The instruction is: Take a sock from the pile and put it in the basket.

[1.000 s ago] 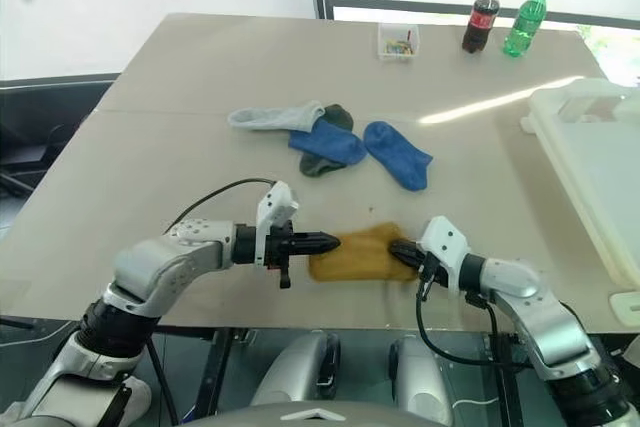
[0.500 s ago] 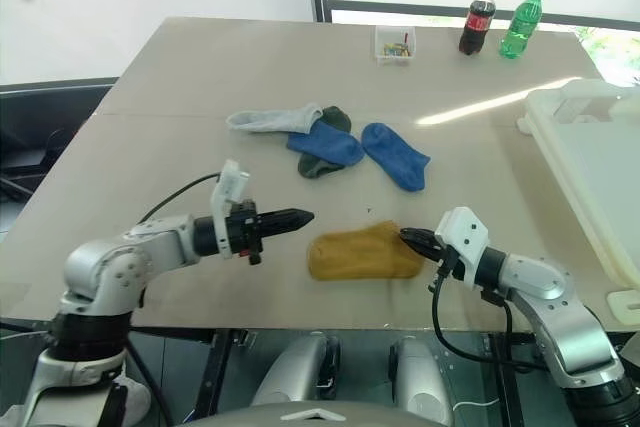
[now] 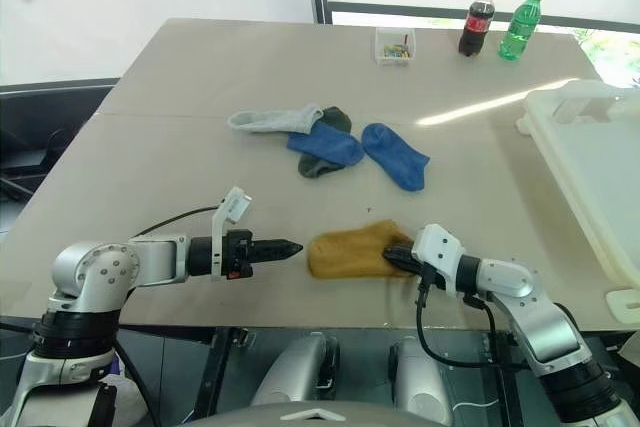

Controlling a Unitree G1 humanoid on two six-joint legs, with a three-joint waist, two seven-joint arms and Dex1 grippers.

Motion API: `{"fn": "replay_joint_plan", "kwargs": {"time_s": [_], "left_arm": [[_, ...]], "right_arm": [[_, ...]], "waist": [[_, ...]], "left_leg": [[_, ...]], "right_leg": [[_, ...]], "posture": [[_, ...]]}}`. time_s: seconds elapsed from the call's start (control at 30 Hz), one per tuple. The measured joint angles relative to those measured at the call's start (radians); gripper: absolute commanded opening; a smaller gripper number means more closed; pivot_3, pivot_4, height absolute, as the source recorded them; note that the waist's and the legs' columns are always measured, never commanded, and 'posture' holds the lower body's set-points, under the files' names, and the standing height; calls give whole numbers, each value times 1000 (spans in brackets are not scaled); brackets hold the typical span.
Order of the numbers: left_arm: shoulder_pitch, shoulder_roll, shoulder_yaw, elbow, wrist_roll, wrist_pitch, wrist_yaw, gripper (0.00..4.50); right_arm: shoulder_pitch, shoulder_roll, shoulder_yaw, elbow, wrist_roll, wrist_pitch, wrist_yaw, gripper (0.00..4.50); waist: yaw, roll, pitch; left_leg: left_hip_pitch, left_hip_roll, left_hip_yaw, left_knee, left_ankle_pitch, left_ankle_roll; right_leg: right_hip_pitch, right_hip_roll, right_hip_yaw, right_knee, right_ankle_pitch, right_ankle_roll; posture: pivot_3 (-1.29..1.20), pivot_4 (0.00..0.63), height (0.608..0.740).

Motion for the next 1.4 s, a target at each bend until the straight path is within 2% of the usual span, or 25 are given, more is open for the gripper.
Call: {"fn": "replay_joint_plan", "kwargs": {"time_s": [0.2,0.23,0.3,0.33,0.4,0.43,0.6,0.8,0.9,1.13,1.27,1.4], "left_arm": [[-4,-22,-26,19,10,47,15,21],[-6,-33,-22,29,15,32,13,525],[-5,-41,-22,42,16,23,5,1172],[-5,-41,-19,42,8,25,-6,1708],[-5,-41,3,42,-18,45,-10,2367],[-5,-41,24,42,-34,68,-9,2873],[-14,-39,59,42,-77,125,-4,4494],[-93,-195,122,134,-81,214,105,4494],[-114,-235,125,151,-84,237,140,4494],[-113,-211,100,215,-165,233,152,4494],[-113,-165,42,234,-259,235,163,4494],[-132,-172,-12,265,-317,247,187,4494]], "right_arm": [[15,14,-2,14,-2,-10,0,0],[19,16,-2,13,-4,-10,-4,0],[25,18,-2,10,-7,-10,-12,0],[29,18,-3,4,-10,-10,-15,0],[34,18,-3,-3,-12,-10,-19,0],[38,18,-5,-7,-12,-11,-22,0],[53,18,-11,-18,-13,-12,-31,0],[59,18,-15,-23,-16,-6,-34,0],[57,18,-13,-23,-17,-5,-33,0],[59,17,-12,-26,-21,-3,-33,0],[66,17,-13,-33,-21,-3,-34,0],[71,17,-16,-39,-22,-3,-35,0]], "waist": [[1,-1,-1],[1,0,-1],[0,0,-1],[0,0,-1],[0,0,-1],[0,0,-1],[2,0,-1],[4,1,-6],[3,2,-8],[2,2,-11],[2,2,-11],[3,2,-11]], "left_leg": [[12,0,0,-2,-3,-4],[12,0,0,-2,-3,-4],[12,1,0,-2,-3,-4],[12,0,0,-2,-3,-4],[12,0,0,-2,-3,-5],[12,0,0,-3,-3,-5],[12,0,0,-3,-3,-5],[12,0,-1,-3,-3,-4],[12,-1,-1,-3,-3,-4],[12,-1,-1,-4,-3,-5],[12,-1,-1,-7,-3,-5],[11,-1,-1,-8,-3,-4]], "right_leg": [[11,-2,0,-2,0,0],[11,-2,0,-2,0,0],[11,-2,0,-2,0,0],[11,-2,0,-2,0,0],[11,-3,0,-2,0,0],[11,-3,0,-3,0,0],[11,-3,0,-4,0,0],[12,-3,-1,-4,0,0],[12,-3,-1,-4,0,0],[12,-4,-1,-5,0,0],[12,-4,-1,-7,0,0],[11,-5,-1,-8,0,0]], "posture": [[0,150,729],[0,150,729],[0,150,729],[0,150,729],[0,150,729],[0,150,729],[0,150,729],[0,150,729],[0,150,729],[0,150,729],[0,150,729],[0,150,729]]}}
